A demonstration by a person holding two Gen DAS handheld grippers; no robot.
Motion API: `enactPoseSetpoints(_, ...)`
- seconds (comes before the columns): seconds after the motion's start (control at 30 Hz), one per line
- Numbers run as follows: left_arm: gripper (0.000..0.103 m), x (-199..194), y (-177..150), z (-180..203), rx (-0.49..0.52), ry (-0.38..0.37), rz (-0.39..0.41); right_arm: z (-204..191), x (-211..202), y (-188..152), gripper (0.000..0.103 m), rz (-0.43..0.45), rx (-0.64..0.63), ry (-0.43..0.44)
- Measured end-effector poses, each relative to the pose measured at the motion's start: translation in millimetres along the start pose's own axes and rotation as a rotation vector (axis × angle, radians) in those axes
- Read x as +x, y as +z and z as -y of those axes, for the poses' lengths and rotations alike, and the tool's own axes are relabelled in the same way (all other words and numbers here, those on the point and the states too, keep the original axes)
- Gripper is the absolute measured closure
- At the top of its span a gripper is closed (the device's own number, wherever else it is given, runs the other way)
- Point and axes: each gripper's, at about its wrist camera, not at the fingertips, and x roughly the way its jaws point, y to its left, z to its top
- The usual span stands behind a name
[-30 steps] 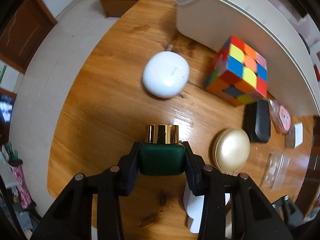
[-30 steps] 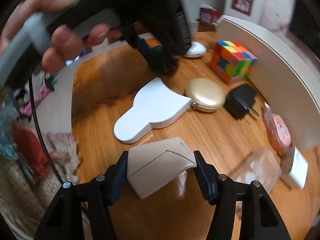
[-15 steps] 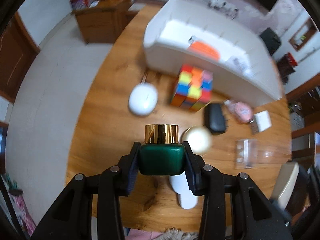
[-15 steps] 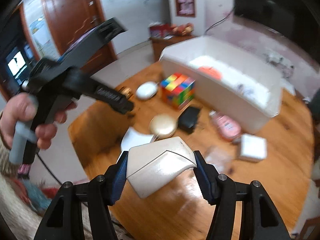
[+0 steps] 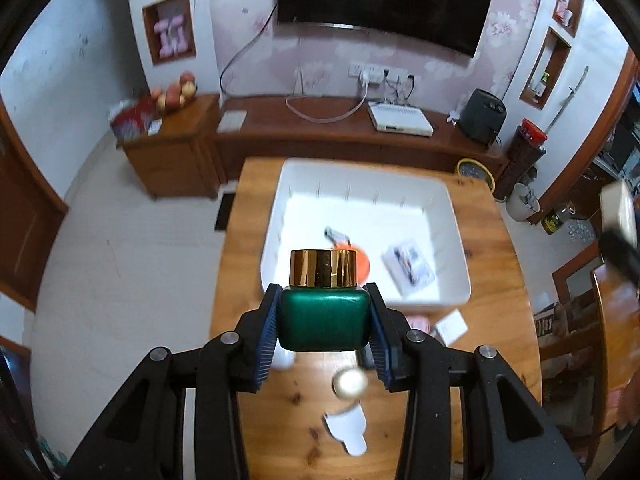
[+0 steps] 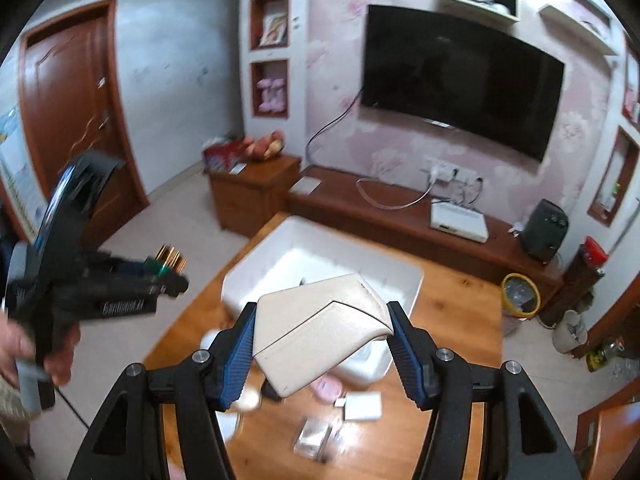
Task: Organize rigid objects
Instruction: 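Lift the green jar and beige piece into the white bin and release both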
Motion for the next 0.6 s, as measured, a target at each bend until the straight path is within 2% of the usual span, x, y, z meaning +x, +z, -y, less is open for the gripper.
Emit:
enactPoseSetpoints(0.1, 0.06, 5, 27, 2, 0.022, 0.035, 0.008, 16, 7, 42, 0.041, 0.007, 0.054, -0.032)
enactPoseSetpoints(0.23, 0.06, 32, 67, -1, 0.012, 0.046, -0.016, 35, 23, 86, 0.041, 0.014, 0.125, -0.06)
enactPoseSetpoints(0.3, 0.06, 50, 80, -2, 0.006, 0.053, -0.028, 44, 46, 102, 0.041, 0.0, 0.154, -0.078)
enactPoseSetpoints(0.43, 0.06, 106, 96, 1, 0.008, 0.072, -0.088, 51, 110, 102, 0.041, -0.092, 0.165, -0.101)
enactPoseSetpoints(0.6, 0.059, 189, 96, 6, 0.019, 0.107, -0.182, 56, 214, 67, 0.041, -0.287, 0.192, -0.101)
